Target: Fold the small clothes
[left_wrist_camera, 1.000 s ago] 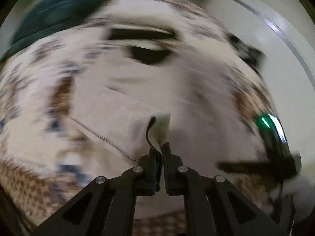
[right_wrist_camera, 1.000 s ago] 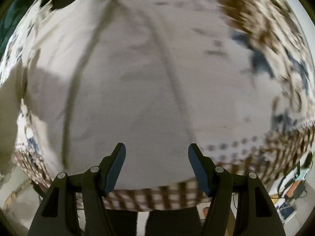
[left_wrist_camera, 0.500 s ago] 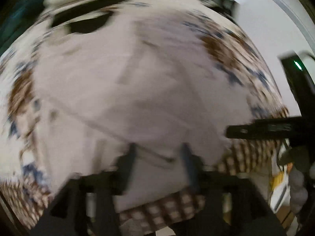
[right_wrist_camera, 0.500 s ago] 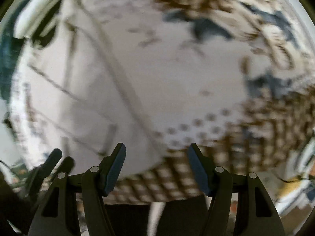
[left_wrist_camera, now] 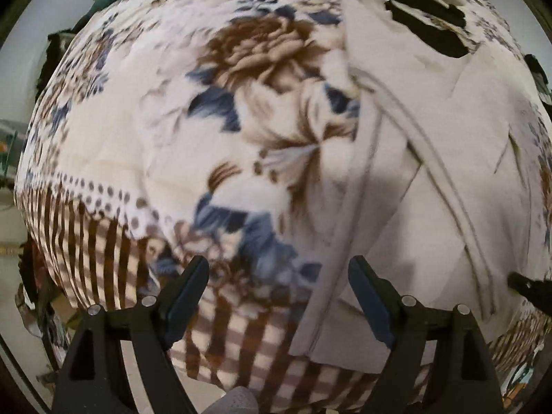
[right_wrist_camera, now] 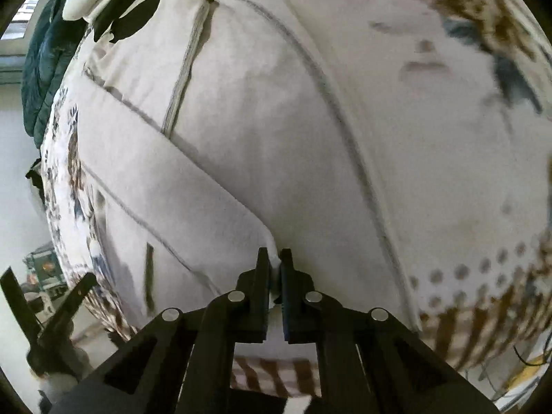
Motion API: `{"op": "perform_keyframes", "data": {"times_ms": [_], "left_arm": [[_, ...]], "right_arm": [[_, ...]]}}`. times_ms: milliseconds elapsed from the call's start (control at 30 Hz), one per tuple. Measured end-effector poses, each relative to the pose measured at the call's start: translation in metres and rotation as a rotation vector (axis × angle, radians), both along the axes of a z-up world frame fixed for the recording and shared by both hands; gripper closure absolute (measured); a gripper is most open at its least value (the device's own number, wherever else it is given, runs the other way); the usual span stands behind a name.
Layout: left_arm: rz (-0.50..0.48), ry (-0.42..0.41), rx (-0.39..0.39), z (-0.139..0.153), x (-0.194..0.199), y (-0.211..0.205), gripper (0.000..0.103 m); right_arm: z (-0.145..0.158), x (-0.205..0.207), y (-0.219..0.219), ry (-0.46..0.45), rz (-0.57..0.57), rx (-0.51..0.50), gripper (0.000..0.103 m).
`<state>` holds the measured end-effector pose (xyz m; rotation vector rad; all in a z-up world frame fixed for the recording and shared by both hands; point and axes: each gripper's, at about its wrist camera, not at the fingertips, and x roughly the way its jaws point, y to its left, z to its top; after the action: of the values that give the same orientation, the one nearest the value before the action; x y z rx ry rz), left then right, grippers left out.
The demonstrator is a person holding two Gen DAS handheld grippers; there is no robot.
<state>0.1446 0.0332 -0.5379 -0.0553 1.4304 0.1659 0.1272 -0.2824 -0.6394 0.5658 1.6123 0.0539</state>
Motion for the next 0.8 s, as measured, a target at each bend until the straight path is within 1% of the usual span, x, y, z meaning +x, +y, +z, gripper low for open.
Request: {"op": "perform_keyframes", "data": {"times_ms": [100, 200, 300, 333, 367, 400, 433, 467, 500, 567, 600, 667, 700, 733, 767, 800], "left_arm": [[0.002, 0.011, -0.011, -0.007, -0.004, -0.005, 0.021], [0.001, 0.02, -0.027, -0.012, -0.009, -0.015, 0.021], [-0.002, 0.027, -0.038, -0.016, -0.015, -0.025, 0.021], [-0.004, 0.032, -0.04, -0.018, -0.016, -0.027, 0.021], [-0.005, 0.038, -0.045, -0.02, -0.018, -0.028, 0.021], [-0.005, 0.044, -0.05, -0.021, -0.02, -0.03, 0.021], [-0.007, 0.05, -0.053, -0.023, -0.023, -0.03, 0.021], [-0.01, 0.055, -0.057, -0.024, -0.026, -0.03, 0.021], [-0.014, 0.062, -0.063, -0.027, -0.027, -0.03, 0.021], [-0.018, 0.078, -0.069, -0.032, -0.033, -0.029, 0.021], [-0.019, 0.085, -0.082, -0.034, -0.038, -0.027, 0.021], [-0.023, 0.113, -0.126, -0.043, -0.045, -0.026, 0.021], [-0.024, 0.144, -0.178, -0.05, -0.05, -0.026, 0.022], [-0.02, 0.159, -0.21, -0.055, -0.05, -0.025, 0.023], [-0.012, 0.162, -0.252, -0.058, -0.054, -0.025, 0.038], [-0.008, 0.156, -0.277, -0.059, -0.056, -0.024, 0.069]], "right_arm": [[0.005, -0.013, 0.005, 0.011, 0.006, -0.043, 0.098], [0.006, -0.031, -0.009, 0.035, 0.008, -0.073, 0.098], [0.006, -0.032, -0.02, 0.054, 0.021, -0.102, 0.097], [0.005, -0.031, -0.023, 0.066, 0.029, -0.085, 0.097], [0.002, -0.029, -0.025, 0.074, 0.028, -0.06, 0.091], [0.0, -0.028, -0.031, 0.088, 0.023, -0.021, 0.077], [0.0, -0.028, -0.038, 0.088, 0.018, 0.0, 0.068], [0.002, -0.028, -0.04, 0.078, 0.006, 0.002, 0.055], [0.008, -0.03, -0.051, 0.066, -0.02, -0.014, 0.051], [0.01, -0.034, -0.07, 0.074, -0.059, -0.015, 0.051], [0.005, -0.038, -0.079, 0.089, -0.075, -0.011, 0.051], [-0.008, -0.047, -0.089, 0.131, -0.105, 0.019, 0.051], [-0.012, -0.05, -0.101, 0.143, -0.109, 0.037, 0.051], [-0.02, -0.053, -0.105, 0.162, -0.117, 0.072, 0.051], [-0.028, -0.056, -0.107, 0.176, -0.124, 0.103, 0.051], [-0.033, -0.06, -0.107, 0.18, -0.131, 0.122, 0.057]]}}
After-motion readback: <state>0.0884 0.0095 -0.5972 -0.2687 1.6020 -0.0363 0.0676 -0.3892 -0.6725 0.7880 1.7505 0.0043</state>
